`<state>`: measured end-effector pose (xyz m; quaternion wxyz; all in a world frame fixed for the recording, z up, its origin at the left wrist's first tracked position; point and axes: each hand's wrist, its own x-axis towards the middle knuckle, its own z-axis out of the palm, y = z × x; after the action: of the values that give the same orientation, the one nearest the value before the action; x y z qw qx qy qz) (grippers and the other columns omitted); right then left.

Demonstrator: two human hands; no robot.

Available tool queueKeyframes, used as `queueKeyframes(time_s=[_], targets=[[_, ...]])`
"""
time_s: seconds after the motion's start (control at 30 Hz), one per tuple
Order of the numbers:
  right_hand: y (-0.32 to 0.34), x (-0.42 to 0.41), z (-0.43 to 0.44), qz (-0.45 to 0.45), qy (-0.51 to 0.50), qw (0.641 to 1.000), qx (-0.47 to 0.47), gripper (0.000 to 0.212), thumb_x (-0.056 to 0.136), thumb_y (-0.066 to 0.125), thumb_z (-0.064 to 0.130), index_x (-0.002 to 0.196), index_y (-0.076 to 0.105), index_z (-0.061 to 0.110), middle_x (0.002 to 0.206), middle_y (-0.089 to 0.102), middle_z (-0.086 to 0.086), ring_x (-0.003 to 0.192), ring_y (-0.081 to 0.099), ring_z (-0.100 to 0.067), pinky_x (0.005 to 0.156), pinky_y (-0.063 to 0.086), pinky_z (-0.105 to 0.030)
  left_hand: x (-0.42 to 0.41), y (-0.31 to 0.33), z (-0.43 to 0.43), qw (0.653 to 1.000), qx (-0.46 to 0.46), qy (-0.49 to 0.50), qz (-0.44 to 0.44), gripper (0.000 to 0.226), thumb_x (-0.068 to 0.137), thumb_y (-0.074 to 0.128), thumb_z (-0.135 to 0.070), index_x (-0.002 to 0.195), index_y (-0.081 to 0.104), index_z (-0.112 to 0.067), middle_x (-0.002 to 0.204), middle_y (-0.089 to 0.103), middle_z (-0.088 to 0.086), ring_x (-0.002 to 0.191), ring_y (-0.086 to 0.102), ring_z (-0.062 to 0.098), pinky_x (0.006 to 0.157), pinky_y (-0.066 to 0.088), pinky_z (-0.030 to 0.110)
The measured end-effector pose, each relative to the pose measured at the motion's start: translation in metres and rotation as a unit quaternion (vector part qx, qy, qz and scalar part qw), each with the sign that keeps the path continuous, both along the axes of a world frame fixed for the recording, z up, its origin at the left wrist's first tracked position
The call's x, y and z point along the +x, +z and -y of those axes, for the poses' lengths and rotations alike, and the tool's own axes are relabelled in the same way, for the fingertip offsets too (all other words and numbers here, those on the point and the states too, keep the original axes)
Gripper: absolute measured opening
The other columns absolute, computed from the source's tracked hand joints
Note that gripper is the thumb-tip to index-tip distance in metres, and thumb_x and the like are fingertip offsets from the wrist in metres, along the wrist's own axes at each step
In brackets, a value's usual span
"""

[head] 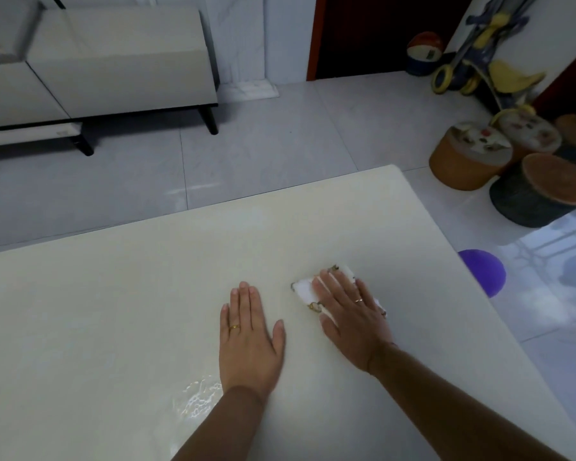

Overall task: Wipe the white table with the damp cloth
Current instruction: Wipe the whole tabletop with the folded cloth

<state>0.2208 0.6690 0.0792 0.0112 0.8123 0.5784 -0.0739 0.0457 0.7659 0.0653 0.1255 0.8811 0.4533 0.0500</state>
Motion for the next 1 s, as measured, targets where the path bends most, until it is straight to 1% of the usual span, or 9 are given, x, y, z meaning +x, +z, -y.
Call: queueKeyframes(time_s=[0.07, 0.2, 0.33, 0.47, 0.57, 0.7, 0.77, 0.9, 1.0], targets=[[-0.001, 0.013, 0.005, -0.016, -0.105, 0.994, -0.005, 0.061, 0.093, 0.035, 0.034, 0.15, 0.014, 0.023, 0.159, 0.011, 0.002, 0.147, 0.002, -0.019, 0.117, -0.003, -0.038, 0.0, -0.001, 0.0, 1.0, -0.001, 0.002, -0.001, 0.071, 0.092, 0.022, -0.046, 0.148, 0.02, -0.002, 0.157, 0.017, 0.013, 0.146, 0.009, 0.023, 0.117, 0.003, 0.037], [-0.002, -0.019, -0.01, -0.04, -0.263, 0.964, 0.029, 0.064, 0.093, 0.038, 0.035, 0.15, 0.013, 0.021, 0.159, 0.009, -0.002, 0.147, 0.001, -0.025, 0.117, 0.0, -0.043, 0.0, -0.005, 0.0, 1.0, 0.0, 0.002, -0.008, 0.073, 0.092, 0.016, -0.048, 0.149, 0.013, -0.004, 0.158, 0.01, 0.011, 0.147, 0.002, 0.021, 0.118, 0.0, 0.037], [0.0, -0.057, -0.011, -0.028, -0.116, 0.992, 0.037, 0.061, 0.087, 0.037, 0.037, 0.144, 0.036, 0.016, 0.152, 0.033, -0.005, 0.142, 0.026, -0.028, 0.114, 0.021, -0.052, 0.001, -0.005, 0.0, 1.0, 0.004, 0.004, -0.012, 0.074, 0.09, 0.01, -0.049, 0.149, 0.01, -0.005, 0.158, 0.008, 0.012, 0.146, 0.0, 0.021, 0.119, -0.002, 0.037], [-0.003, -0.018, 0.015, -0.005, 0.026, 1.0, 0.012, 0.062, 0.09, 0.025, 0.039, 0.149, 0.021, 0.021, 0.158, 0.018, 0.001, 0.146, 0.01, -0.02, 0.118, 0.004, -0.044, 0.002, -0.002, 0.002, 0.999, 0.008, 0.017, -0.044, 0.078, 0.084, -0.004, -0.053, 0.149, -0.005, -0.009, 0.159, -0.007, 0.008, 0.144, -0.015, 0.016, 0.116, -0.016, 0.033], [-0.004, 0.006, 0.033, -0.002, -0.091, 0.996, 0.011, 0.061, 0.093, 0.032, 0.036, 0.15, 0.016, 0.021, 0.159, 0.012, 0.001, 0.146, 0.006, -0.02, 0.117, 0.003, -0.042, 0.001, 0.005, 0.025, 0.998, -0.004, 0.065, -0.006, 0.078, 0.087, 0.004, -0.053, 0.15, -0.002, -0.008, 0.159, -0.005, 0.009, 0.146, -0.011, 0.019, 0.115, -0.018, 0.031], [-0.006, -0.02, 0.038, -0.036, -0.258, 0.965, 0.025, 0.063, 0.095, 0.03, 0.037, 0.151, 0.004, 0.021, 0.16, 0.002, -0.001, 0.146, -0.003, -0.023, 0.116, -0.005, -0.045, -0.006, 0.009, 0.097, 0.998, -0.025, 0.054, 0.035, 0.07, 0.094, 0.022, -0.046, 0.148, 0.02, -0.002, 0.156, 0.018, 0.014, 0.145, 0.013, 0.027, 0.118, 0.0, 0.036], [-0.005, -0.043, 0.041, -0.036, -0.197, 0.979, 0.032, 0.064, 0.093, 0.034, 0.037, 0.15, 0.014, 0.018, 0.159, 0.011, -0.005, 0.146, 0.006, -0.028, 0.116, -0.002, -0.049, -0.01, 0.007, 0.134, 0.998, -0.048, 0.041, 0.022, 0.069, 0.096, 0.018, -0.046, 0.145, 0.027, 0.001, 0.153, 0.027, 0.017, 0.143, 0.021, 0.029, 0.117, 0.007, 0.039], [-0.001, -0.031, 0.072, -0.015, 0.047, 0.998, 0.024, 0.061, 0.088, 0.033, 0.038, 0.146, 0.03, 0.018, 0.155, 0.027, -0.002, 0.142, 0.025, -0.024, 0.115, 0.016, -0.051, -0.016, -0.002, 0.165, 0.998, -0.036, 0.055, -0.007, 0.07, 0.096, 0.014, -0.047, 0.145, 0.029, 0.001, 0.153, 0.027, 0.015, 0.143, 0.019, 0.025, 0.117, 0.01, 0.04], [-0.002, 0.012, 0.09, 0.025, 0.07, 0.997, 0.022, 0.06, 0.089, 0.034, 0.036, 0.146, 0.031, 0.018, 0.154, 0.03, -0.002, 0.142, 0.026, -0.023, 0.115, 0.018, -0.049, -0.014, -0.003, 0.167, 0.998, -0.022, 0.058, -0.016, 0.071, 0.096, 0.011, -0.048, 0.147, 0.024, -0.001, 0.155, 0.023, 0.014, 0.144, 0.015, 0.024, 0.117, 0.009, 0.041]])
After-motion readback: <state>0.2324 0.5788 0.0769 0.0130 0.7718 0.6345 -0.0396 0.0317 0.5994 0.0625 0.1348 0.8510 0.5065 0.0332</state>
